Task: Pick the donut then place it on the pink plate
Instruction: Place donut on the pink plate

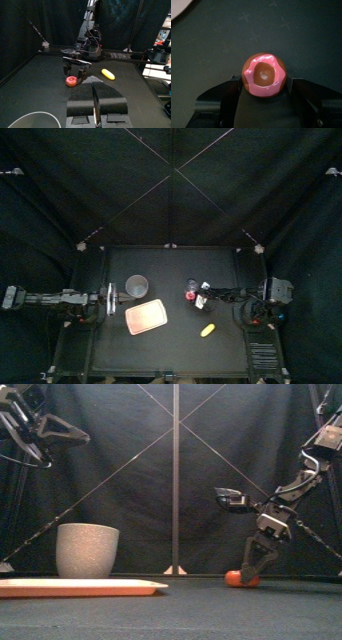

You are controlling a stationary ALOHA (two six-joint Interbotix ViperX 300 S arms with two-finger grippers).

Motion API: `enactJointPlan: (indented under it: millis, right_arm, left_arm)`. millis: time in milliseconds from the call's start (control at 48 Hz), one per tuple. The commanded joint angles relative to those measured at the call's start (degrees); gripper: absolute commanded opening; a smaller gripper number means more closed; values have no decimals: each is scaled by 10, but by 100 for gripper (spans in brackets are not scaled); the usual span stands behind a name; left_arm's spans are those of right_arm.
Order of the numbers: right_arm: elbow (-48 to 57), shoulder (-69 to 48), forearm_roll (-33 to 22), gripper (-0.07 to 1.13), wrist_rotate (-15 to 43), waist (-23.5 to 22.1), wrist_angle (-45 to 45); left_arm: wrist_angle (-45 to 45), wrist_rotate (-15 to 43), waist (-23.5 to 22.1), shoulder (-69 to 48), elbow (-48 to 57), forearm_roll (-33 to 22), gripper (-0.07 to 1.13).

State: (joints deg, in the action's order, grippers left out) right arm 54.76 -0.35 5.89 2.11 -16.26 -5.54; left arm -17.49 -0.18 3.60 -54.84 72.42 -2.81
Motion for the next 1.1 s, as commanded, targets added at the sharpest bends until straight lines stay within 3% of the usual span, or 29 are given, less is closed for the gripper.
enactJointPlan:
  millis: [21,188,375,646,1104]
  right_arm:
    - [-15,-9,0,83,-2,1,-2]
    - [-36,-14,0,79,-1,21,-4]
    - [-115,-9,0,79,-3,92,-6]
    - [-258,89,-4,79,-2,156,-8]
    - [-426,248,9,81,0,159,0]
  left_arm:
    - [-5,0,4,3,-6,-5,2]
    - [-5,1,4,3,-6,-10,2]
    - [-5,1,5,4,-5,-11,2]
    - [-5,1,6,3,-5,-10,2]
    - [-5,0,6,3,-4,-18,2]
